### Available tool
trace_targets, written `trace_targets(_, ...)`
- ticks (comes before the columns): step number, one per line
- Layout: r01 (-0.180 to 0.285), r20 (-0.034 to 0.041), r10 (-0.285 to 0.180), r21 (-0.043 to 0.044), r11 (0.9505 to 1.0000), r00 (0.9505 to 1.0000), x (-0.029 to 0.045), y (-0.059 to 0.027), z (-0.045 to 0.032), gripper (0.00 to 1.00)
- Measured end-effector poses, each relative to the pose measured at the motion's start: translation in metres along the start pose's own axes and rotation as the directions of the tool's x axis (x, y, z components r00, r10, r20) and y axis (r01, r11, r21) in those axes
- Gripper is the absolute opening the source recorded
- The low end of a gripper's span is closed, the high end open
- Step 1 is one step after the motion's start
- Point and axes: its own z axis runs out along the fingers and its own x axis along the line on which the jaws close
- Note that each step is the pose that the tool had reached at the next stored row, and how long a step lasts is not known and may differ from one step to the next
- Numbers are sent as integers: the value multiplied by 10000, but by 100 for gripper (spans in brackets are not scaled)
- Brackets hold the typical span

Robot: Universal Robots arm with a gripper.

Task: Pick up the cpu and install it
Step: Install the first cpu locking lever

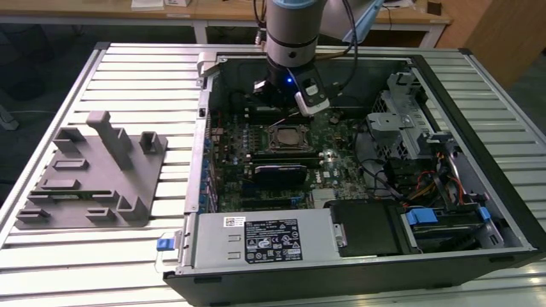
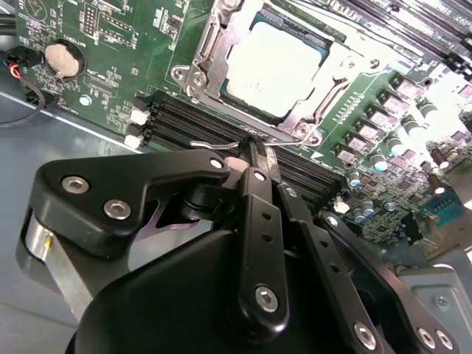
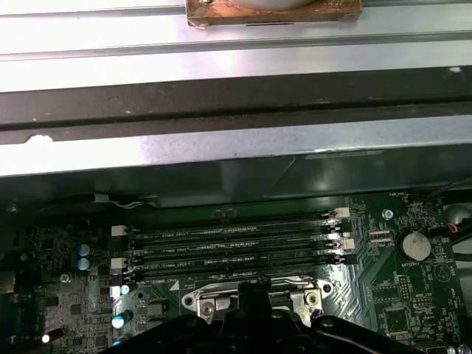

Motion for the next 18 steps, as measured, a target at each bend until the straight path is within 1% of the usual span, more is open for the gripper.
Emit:
trace_targets(3,-184,95,184,0,9998,9998,0,-1,6,11)
trace_targets(5,-352,142,352,4,9994,9993,0,-2,9,11)
trace_targets(7,-407,156,407,5,9992,9991,0,-2,9,11)
trace_targets(11,-411,159,411,4,9992,9990,0,-2,9,11)
trace_targets(18,-403,197,403,-2,9992,9990,1,2,25,11)
